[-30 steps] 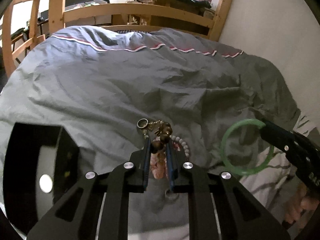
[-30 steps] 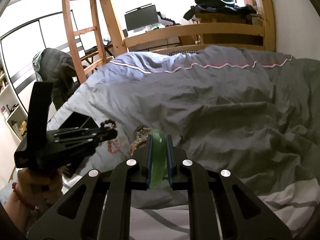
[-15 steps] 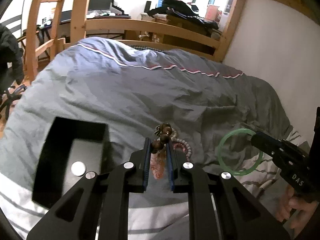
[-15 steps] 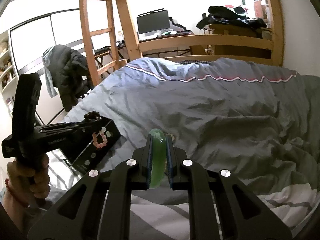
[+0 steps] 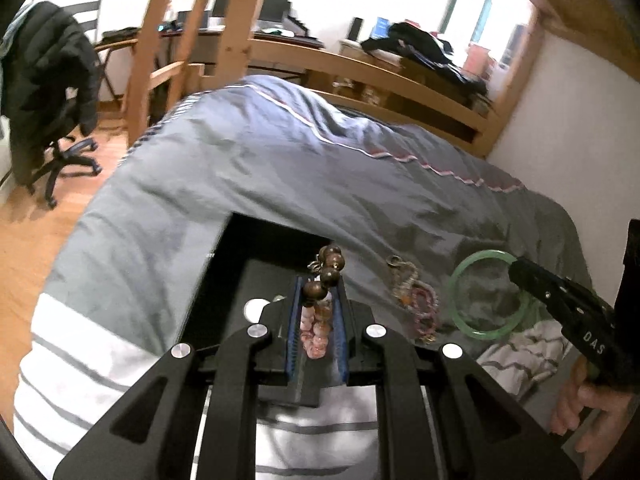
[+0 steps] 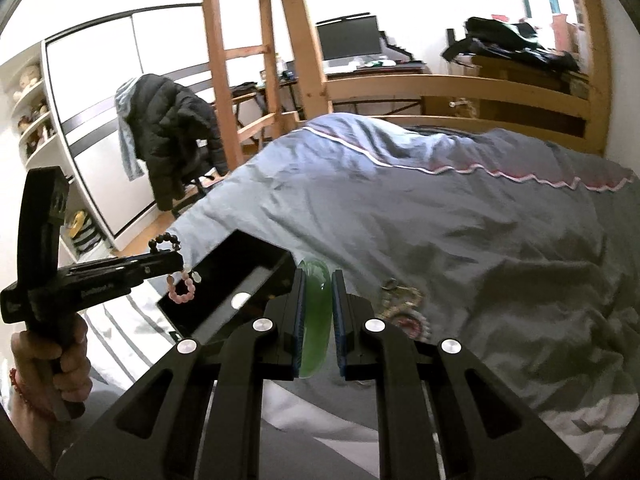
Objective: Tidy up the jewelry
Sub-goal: 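Carry the bangle and beaded bracelet over the black box with both tools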
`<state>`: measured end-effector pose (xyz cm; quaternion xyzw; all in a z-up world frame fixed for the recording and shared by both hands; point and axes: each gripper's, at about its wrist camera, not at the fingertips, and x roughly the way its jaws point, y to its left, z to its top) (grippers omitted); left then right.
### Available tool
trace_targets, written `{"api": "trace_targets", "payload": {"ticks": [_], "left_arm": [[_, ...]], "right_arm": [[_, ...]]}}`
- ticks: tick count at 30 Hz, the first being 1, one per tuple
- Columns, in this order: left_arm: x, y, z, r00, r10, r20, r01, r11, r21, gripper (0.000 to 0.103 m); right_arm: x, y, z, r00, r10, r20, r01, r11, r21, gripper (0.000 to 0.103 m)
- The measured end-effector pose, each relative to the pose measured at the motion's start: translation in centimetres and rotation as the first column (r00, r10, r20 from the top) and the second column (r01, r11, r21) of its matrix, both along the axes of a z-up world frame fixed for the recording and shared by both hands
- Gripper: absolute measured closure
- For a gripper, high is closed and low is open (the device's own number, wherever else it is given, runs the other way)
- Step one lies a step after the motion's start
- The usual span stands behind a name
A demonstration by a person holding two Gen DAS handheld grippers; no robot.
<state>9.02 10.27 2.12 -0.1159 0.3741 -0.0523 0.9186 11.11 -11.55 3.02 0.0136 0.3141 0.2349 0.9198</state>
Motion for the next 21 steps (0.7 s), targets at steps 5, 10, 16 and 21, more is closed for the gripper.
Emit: {"api": "trace_targets", "payload": {"ticks": [5, 10, 16, 21], "left_arm": [[-0.3, 2.0, 0.3, 1.0, 0.024, 0.005, -0.024, 1.0, -0.012, 0.089], [-0.1, 3.3, -0.3, 0.998, 0.06, -0.016, -0.06, 0.998, 0.013, 0.089], [1.0, 5.1, -2.0, 0.992, 0.099, -0.074, -0.098, 0.995, 0.02, 0.089], [1.7, 5.4, -2.8, 0.992, 0.081, -0.099, -0.082, 0.997, -0.004, 0.089]], "right_arm": [[0.7, 3.5, 0.2, 0.999, 0.052, 0.003, -0.052, 0.998, -0.022, 0.09], [1.8, 6.4, 0.2, 0.996, 0.087, -0.004, -0.087, 0.996, -0.031, 0.09], [2.9, 10.4, -0.5, 0.99, 0.14, -0.015, -0.14, 0.989, -0.048, 0.09], [3.7, 12.4, -2.0, 0.986, 0.161, -0.043, -0.163, 0.984, -0.067, 0.09]]}}
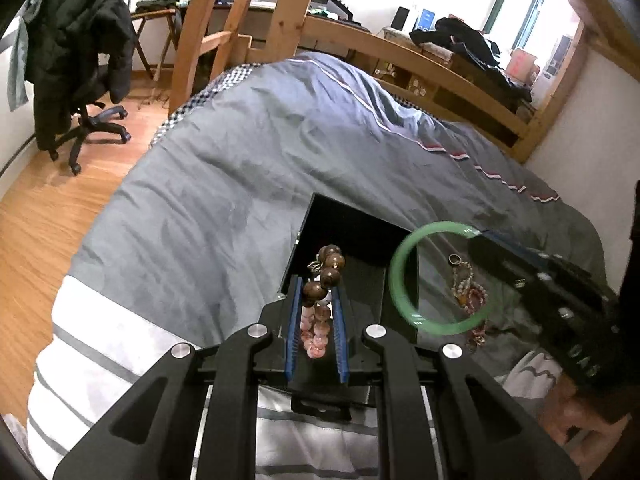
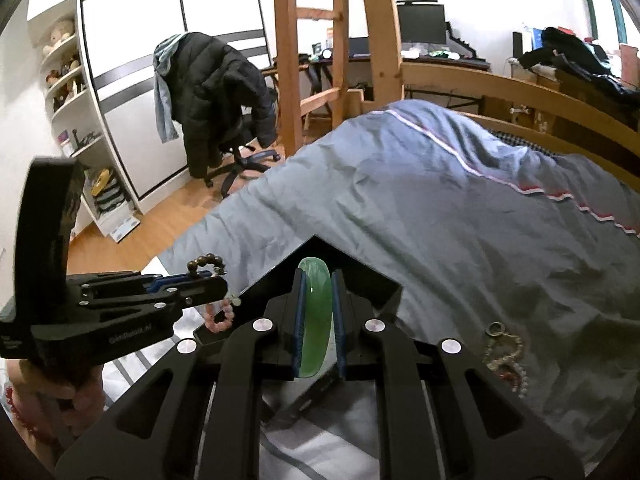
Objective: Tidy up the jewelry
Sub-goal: 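Carry the bangle and beaded bracelet over the black box with both tools, then lower both items into the black box and open both tools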
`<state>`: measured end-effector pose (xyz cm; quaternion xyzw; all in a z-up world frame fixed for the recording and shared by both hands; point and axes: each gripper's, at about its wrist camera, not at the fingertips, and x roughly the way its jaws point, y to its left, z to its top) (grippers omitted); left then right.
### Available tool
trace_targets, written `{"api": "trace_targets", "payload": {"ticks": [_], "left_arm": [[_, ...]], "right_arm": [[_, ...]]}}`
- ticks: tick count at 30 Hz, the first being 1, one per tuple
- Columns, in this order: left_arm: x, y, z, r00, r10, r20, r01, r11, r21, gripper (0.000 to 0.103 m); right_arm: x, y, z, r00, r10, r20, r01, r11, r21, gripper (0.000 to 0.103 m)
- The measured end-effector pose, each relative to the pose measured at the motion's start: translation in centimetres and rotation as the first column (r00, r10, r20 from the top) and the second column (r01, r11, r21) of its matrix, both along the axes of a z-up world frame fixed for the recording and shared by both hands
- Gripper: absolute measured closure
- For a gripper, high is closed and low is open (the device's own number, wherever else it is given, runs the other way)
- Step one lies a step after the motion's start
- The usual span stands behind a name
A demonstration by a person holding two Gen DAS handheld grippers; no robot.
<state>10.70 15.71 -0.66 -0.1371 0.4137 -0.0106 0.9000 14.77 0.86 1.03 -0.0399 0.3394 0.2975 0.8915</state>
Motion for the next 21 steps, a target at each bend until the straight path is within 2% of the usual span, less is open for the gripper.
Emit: {"api": "trace_targets", "payload": {"ticks": [2, 8, 16, 18, 19, 20, 21], "left_arm": [[0.3, 0.0, -0.4, 1.0, -0.013, -0.011, 0.013, 1.0, -0.021, 0.089], [1.0, -0.3, -1.6, 0.997, -0.015, -0.07, 0.014, 1.0, -0.012, 0.089], [0.6, -0.2, -1.3, 0.998, 0.009, -0.06, -0.009, 1.0, -0.004, 0.088], [0.5, 0.0, -1.1, 0.999, 0.013, -0.049, -0.014, 1.0, -0.018, 0.078], [0.4, 0.1, -0.9, 0.999, 0.023, -0.041, -0.023, 1.0, -0.014, 0.066], [0.2, 0.1, -0.7, 0.999, 0.033, -0.028, -0.033, 0.999, -0.003, 0.058], [0.2, 0.2, -0.6, 0.999, 0.038, -0.02, -0.038, 0.999, 0.004, 0.055]], "right_arm": [[0.3, 0.5, -0.8, 1.0, 0.0, -0.012, 0.0, 1.0, -0.006, 0.09], [1.0, 1.2, -2.3, 0.999, 0.002, -0.045, -0.003, 1.0, -0.022, 0.09], [1.4, 1.0, -2.5, 0.997, 0.012, -0.08, -0.012, 1.0, 0.001, 0.089], [1.2, 0.9, -2.1, 0.998, 0.009, -0.066, -0.009, 1.0, 0.004, 0.089], [1.1, 0.6, -1.8, 0.998, -0.002, -0.055, 0.003, 1.0, 0.002, 0.089], [1.1, 0.4, -1.4, 0.999, -0.01, -0.049, 0.01, 1.0, 0.005, 0.087], [1.2, 0.1, -1.3, 0.999, -0.015, -0.047, 0.015, 1.0, 0.007, 0.084]]}}
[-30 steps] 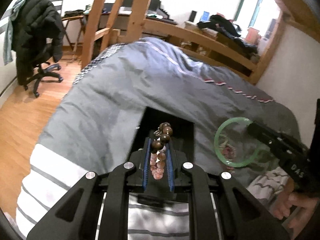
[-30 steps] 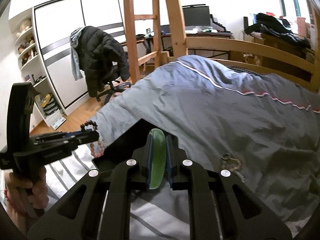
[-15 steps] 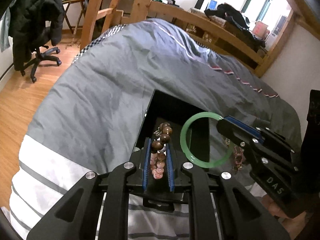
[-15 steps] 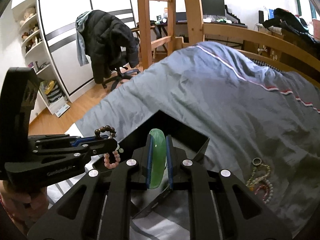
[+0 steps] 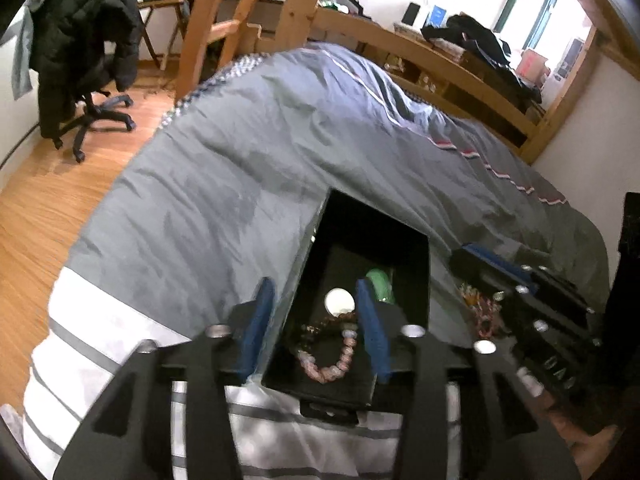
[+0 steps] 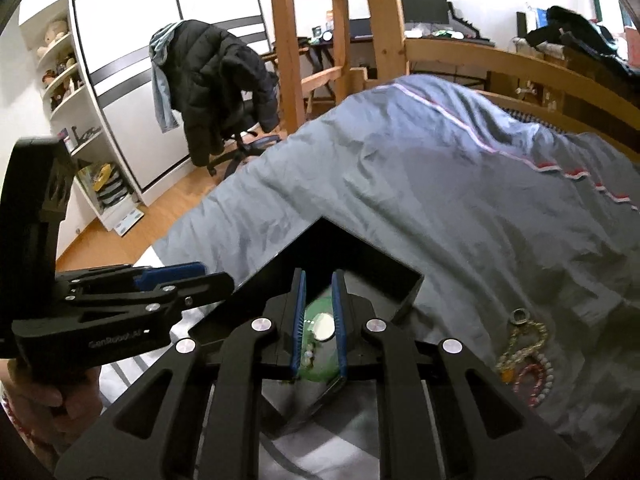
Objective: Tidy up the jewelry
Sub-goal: 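Lower both items into the black box and open both tools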
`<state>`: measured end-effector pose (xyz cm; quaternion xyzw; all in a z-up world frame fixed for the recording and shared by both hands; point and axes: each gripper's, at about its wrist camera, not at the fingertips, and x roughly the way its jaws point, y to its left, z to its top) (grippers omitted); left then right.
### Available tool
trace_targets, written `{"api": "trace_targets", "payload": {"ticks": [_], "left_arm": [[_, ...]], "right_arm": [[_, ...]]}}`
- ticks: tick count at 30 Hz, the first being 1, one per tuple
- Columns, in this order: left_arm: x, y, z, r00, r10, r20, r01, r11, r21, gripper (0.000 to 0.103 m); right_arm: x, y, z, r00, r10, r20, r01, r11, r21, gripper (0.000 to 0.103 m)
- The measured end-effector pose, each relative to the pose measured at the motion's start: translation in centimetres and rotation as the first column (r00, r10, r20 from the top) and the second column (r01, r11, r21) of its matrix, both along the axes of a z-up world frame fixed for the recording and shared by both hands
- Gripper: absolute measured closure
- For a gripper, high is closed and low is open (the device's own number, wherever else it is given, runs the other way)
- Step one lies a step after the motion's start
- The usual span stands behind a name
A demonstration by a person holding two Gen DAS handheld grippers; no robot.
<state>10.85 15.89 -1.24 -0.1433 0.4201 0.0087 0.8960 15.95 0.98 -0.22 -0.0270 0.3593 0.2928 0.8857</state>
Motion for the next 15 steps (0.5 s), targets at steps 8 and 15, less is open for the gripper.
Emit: {"api": "trace_targets", "payload": {"ticks": [8, 15], "left_arm": [[-0.4, -0.5, 1.1, 0.998, 0.011, 0.065, -0.013, 0.999, 0.03, 0.017], [-0.5, -1.8, 1.5, 0.996, 0.012, 0.092, -0.017, 0.998, 0.059, 0.007]], "right_arm": [[0.0, -3.8, 2.1, 0.992, -0.113, 0.057, 0.113, 0.994, 0.0, 0.03], [-0.3, -7.6, 3.8, 0.976, -0.187, 0.111, 0.192, 0.981, -0.038, 0.01]]}}
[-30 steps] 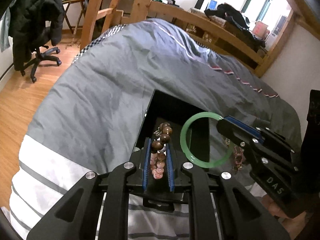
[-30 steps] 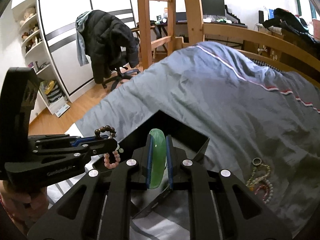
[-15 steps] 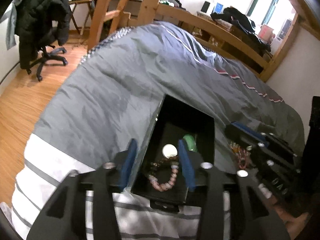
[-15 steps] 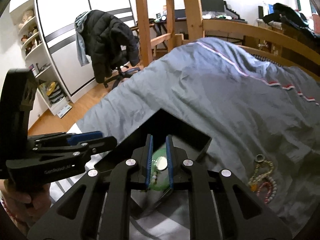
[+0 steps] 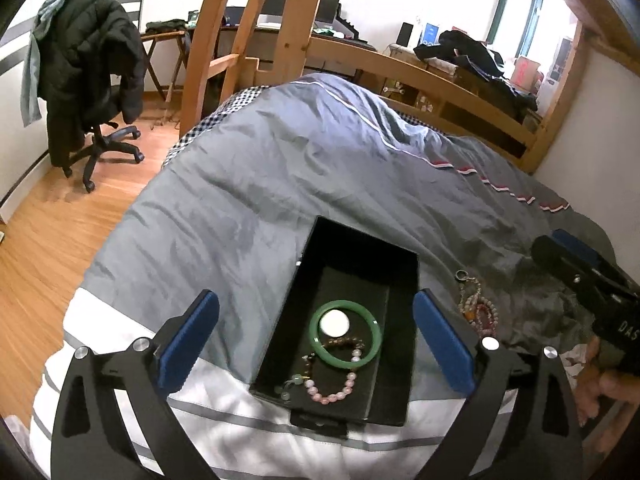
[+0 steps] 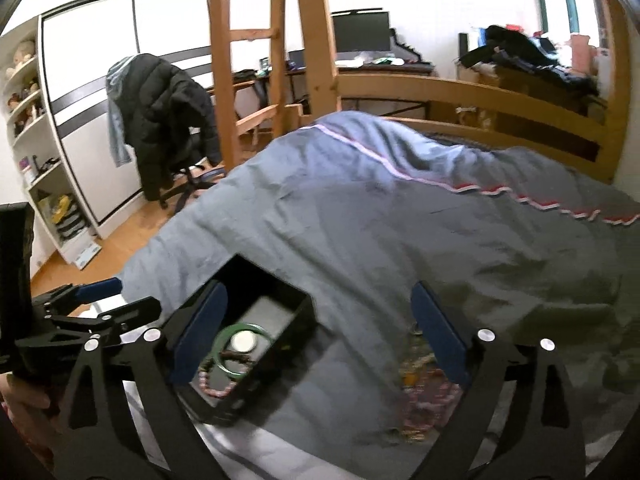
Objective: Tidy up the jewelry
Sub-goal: 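Lower both items into the black box and open both tools, then grasp the silver ring with the left tool while the right tool grasps the pink bracelet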
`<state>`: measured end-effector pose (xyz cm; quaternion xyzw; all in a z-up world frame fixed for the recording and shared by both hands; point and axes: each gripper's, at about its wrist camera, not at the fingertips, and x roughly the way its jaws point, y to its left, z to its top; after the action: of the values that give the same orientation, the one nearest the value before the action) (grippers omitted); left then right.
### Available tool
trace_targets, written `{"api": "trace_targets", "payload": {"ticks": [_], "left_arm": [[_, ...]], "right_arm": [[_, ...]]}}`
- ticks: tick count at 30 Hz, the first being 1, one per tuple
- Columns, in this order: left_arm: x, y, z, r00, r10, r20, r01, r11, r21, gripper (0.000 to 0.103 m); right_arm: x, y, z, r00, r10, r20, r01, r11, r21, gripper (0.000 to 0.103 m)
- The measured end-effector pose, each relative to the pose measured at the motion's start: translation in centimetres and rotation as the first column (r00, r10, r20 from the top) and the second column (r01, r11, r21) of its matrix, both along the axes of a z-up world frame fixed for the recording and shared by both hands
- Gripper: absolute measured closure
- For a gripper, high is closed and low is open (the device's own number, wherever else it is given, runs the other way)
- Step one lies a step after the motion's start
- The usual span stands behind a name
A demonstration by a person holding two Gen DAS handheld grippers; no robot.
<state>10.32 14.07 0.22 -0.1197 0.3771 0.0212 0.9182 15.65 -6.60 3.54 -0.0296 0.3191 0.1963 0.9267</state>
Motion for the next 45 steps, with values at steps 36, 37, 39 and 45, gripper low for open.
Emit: {"api": "trace_targets", "payload": {"ticks": [36, 37, 39, 45], "left_arm": [[3.1, -21.4, -9.1, 0.829, -0.525, -0.191, 0.545, 0.835, 0.071, 0.041], [3.5, -21.5, -9.6, 0.825, -0.528, -0.202, 0.549, 0.834, 0.063, 0.043], [4.1, -21.6, -10.2, 0.819, -0.532, -0.215, 0.553, 0.831, 0.053, 0.047], [5.2, -21.9, -11.9, 0.798, -0.548, -0.25, 0.571, 0.821, 0.023, 0.06]], "right_arm": [[2.5, -12.8, -8.3, 0.971, 0.034, -0.238, -0.022, 0.998, 0.053, 0.051], [2.8, -12.7, -9.3, 0.962, 0.055, -0.268, -0.037, 0.997, 0.071, 0.051], [3.3, -12.4, -10.9, 0.947, 0.075, -0.313, -0.049, 0.995, 0.091, 0.051], [4.6, -11.4, -15.2, 0.906, 0.096, -0.413, -0.058, 0.993, 0.103, 0.065]]}}
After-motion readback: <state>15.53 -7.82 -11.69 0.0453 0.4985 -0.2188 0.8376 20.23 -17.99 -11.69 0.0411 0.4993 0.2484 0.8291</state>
